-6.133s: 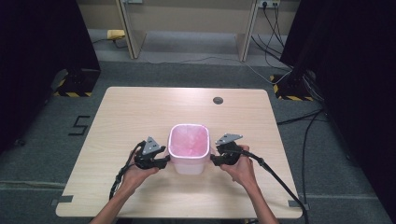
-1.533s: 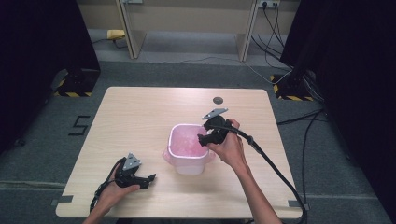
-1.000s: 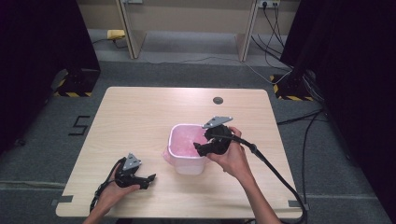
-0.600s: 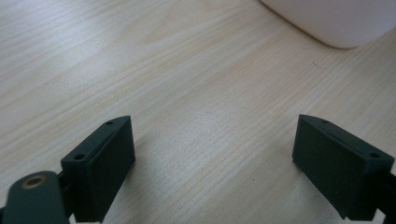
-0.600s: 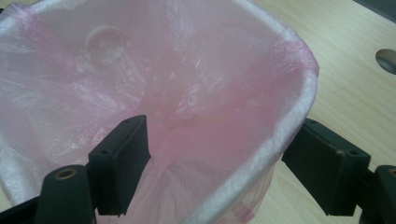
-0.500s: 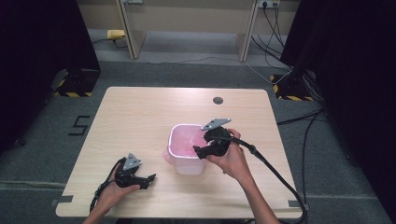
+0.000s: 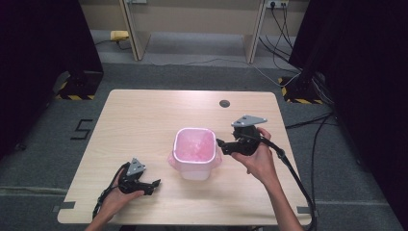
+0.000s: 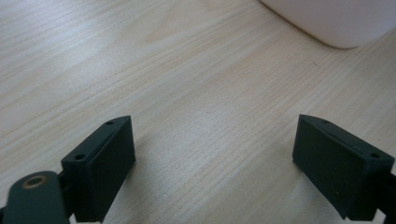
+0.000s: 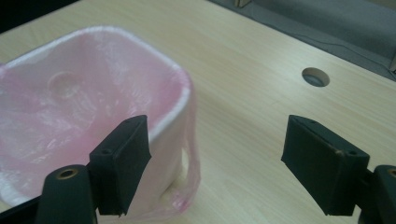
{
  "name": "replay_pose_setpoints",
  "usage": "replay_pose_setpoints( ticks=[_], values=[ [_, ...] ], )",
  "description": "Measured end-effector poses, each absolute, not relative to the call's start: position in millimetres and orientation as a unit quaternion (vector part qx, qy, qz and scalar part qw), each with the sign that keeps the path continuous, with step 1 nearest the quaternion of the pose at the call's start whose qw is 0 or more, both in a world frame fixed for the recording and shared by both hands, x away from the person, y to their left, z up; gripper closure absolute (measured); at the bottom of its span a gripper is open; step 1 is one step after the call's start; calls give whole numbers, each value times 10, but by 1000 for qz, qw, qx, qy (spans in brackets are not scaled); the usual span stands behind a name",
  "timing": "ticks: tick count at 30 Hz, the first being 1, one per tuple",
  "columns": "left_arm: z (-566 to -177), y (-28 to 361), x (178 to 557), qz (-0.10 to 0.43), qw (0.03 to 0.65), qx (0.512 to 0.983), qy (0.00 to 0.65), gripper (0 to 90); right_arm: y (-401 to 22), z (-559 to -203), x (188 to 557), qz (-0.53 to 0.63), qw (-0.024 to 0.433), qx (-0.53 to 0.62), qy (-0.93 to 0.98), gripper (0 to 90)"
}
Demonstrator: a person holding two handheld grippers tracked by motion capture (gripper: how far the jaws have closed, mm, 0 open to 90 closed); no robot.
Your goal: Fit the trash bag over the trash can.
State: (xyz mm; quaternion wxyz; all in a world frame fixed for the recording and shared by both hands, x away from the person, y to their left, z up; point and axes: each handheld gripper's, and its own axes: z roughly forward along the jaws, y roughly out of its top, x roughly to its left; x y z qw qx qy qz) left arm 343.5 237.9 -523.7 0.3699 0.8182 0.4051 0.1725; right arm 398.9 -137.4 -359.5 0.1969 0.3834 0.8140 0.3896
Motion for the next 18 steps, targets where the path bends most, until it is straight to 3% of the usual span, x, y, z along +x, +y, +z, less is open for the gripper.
replay_pose_setpoints(
  ticks=[18],
  values=[
    [-5240,2517,3396,170,371,819,402,123,-2056,-4188,3866,414,199,439,772,221]
  ],
)
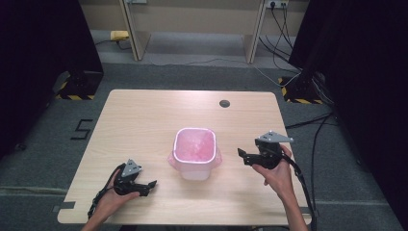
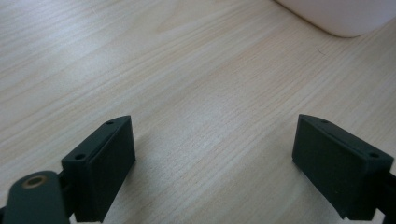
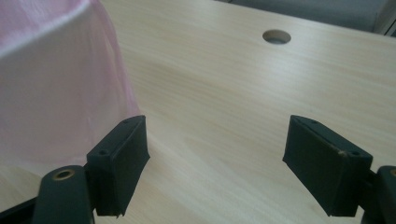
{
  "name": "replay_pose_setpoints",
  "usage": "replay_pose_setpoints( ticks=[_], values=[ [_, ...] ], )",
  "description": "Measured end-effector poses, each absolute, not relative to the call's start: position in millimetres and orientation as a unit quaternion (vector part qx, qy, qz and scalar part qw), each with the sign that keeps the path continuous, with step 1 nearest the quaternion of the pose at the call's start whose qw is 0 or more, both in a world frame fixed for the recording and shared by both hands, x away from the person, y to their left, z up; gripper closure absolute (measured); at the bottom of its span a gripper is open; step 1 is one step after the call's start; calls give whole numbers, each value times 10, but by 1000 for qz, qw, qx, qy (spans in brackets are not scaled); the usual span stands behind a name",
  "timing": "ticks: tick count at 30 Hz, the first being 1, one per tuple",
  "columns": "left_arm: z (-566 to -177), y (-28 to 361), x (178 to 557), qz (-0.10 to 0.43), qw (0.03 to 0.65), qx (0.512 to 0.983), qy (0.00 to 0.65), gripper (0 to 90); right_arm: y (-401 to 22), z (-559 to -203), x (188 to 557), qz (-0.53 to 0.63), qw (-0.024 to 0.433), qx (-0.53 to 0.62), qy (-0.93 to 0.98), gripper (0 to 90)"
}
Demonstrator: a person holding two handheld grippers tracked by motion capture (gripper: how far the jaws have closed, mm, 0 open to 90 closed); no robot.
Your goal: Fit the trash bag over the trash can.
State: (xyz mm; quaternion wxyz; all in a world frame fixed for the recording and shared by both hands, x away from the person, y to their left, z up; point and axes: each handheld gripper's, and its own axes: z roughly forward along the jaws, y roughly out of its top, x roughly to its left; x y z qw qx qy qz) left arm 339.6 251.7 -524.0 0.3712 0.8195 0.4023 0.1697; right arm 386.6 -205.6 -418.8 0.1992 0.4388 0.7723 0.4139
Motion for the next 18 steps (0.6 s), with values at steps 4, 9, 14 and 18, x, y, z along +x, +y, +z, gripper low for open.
replay_pose_setpoints(
  ticks=[4,9,14,18],
  values=[
    [-5241,2524,3393,170,371,819,403,123,-2129,-4375,3812,414,197,448,767,215],
    [-5241,2521,3394,172,370,819,404,120,-2185,-4556,3743,423,194,453,760,199],
    [-5241,2519,3395,173,369,818,405,115,-2210,-4668,3698,418,192,450,766,196],
    [-5241,2518,3395,173,369,818,405,115,-2245,-4722,3655,421,192,449,764,197]
  ],
)
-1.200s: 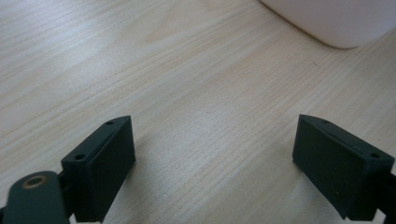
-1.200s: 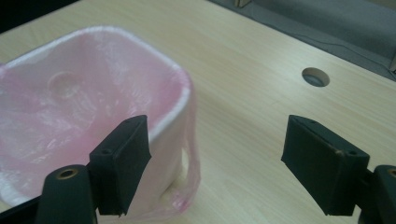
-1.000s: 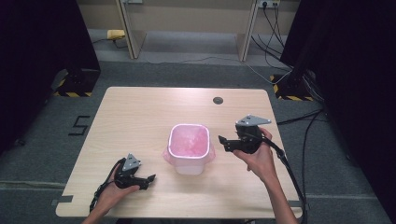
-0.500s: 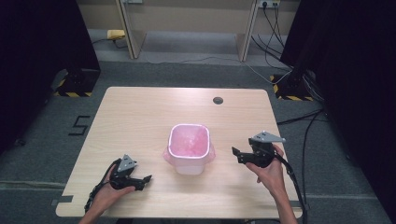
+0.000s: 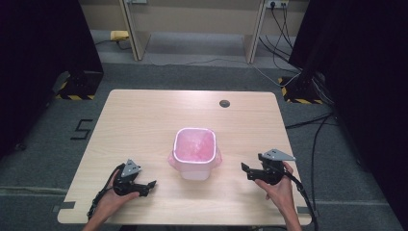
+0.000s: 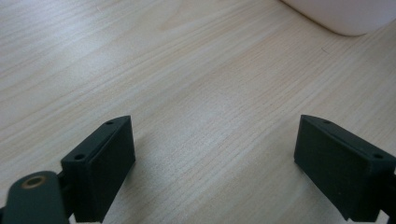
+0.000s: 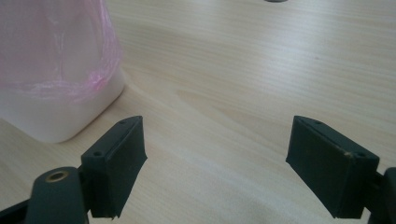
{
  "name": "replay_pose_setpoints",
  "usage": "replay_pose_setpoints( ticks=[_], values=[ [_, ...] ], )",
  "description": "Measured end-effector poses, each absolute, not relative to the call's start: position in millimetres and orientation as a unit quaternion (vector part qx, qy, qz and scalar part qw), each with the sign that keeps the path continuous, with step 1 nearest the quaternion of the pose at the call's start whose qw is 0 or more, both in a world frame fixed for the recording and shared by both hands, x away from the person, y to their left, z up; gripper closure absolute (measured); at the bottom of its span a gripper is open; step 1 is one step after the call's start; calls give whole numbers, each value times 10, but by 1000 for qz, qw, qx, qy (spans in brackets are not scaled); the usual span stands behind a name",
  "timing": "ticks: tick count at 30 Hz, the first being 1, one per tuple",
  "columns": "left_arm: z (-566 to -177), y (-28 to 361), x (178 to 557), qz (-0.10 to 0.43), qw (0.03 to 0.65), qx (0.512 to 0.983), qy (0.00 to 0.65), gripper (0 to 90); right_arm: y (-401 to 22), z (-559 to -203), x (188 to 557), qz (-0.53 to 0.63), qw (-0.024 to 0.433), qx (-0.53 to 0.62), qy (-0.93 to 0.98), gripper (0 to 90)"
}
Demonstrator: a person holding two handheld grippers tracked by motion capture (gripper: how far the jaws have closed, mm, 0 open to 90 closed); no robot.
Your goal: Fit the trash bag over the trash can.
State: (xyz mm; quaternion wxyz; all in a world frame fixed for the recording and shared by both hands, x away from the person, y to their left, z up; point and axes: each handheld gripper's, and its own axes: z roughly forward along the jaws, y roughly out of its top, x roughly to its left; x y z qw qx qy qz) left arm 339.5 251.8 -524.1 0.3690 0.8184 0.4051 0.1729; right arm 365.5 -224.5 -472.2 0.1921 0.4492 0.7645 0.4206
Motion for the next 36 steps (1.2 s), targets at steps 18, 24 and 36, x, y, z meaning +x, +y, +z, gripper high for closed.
replay_pose_setpoints(
  ticks=[18,24,36],
  values=[
    [-5240,2512,3416,170,368,820,405,99,-2182,-4888,3524,410,178,439,779,177],
    [-5240,2512,3416,170,368,820,405,99,-2157,-4917,3495,399,174,441,785,170],
    [-5240,2512,3417,169,368,820,404,98,-2172,-5059,3389,362,150,449,803,169]
  ],
)
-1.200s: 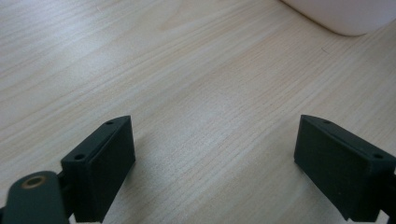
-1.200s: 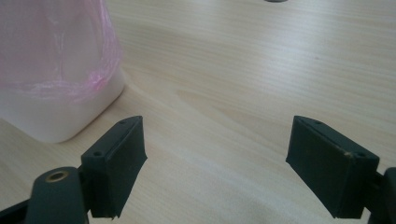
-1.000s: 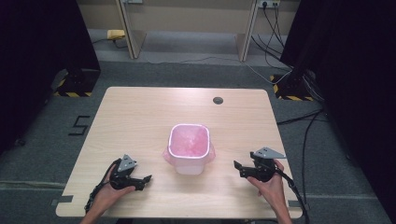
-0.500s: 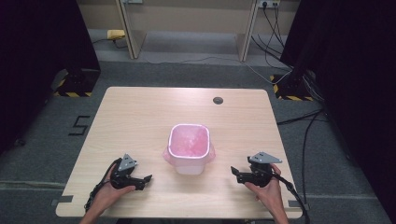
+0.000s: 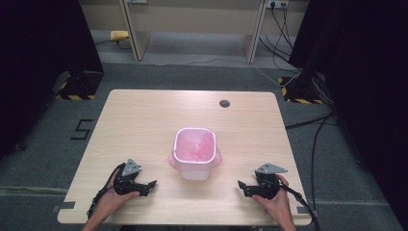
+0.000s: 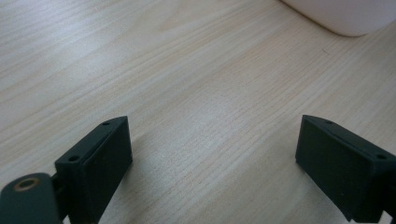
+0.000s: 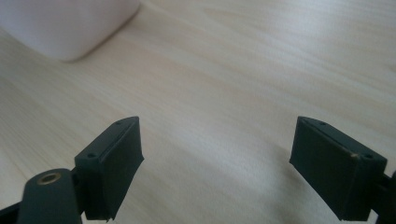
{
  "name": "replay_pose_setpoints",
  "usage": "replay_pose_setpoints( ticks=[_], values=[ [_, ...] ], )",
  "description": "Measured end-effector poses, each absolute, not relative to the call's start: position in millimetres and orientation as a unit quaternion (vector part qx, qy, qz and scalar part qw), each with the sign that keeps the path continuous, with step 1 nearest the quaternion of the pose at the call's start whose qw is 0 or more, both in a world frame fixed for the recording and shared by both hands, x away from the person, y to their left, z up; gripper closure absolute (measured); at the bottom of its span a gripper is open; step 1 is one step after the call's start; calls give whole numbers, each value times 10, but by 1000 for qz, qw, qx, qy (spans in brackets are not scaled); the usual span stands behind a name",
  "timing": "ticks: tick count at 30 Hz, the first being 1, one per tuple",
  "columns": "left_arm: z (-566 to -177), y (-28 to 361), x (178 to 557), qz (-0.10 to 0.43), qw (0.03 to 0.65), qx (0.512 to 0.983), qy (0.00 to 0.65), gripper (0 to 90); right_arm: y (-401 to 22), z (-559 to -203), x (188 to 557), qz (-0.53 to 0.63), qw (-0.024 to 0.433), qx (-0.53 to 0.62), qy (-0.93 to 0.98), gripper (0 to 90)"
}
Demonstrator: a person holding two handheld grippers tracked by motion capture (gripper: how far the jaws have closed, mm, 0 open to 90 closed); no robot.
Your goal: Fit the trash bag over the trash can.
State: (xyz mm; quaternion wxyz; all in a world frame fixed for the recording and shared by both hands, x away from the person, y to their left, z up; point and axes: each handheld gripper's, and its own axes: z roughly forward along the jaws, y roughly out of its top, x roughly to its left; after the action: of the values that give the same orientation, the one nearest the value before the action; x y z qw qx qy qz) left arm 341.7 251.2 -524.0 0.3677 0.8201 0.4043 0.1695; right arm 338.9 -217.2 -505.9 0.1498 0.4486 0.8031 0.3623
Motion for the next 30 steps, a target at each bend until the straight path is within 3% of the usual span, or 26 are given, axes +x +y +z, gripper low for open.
replay_pose_setpoints(
  ticks=[2,5,30],
  values=[
    [-5240,2512,3417,169,368,820,404,99,-2160,-5100,3368,348,148,446,811,156],
    [-5240,2512,3416,170,368,820,404,99,-2148,-5167,3326,347,179,414,822,143],
    [-5240,2513,3417,170,367,821,404,98,-2152,-5171,3311,347,178,413,823,132]
  ],
)
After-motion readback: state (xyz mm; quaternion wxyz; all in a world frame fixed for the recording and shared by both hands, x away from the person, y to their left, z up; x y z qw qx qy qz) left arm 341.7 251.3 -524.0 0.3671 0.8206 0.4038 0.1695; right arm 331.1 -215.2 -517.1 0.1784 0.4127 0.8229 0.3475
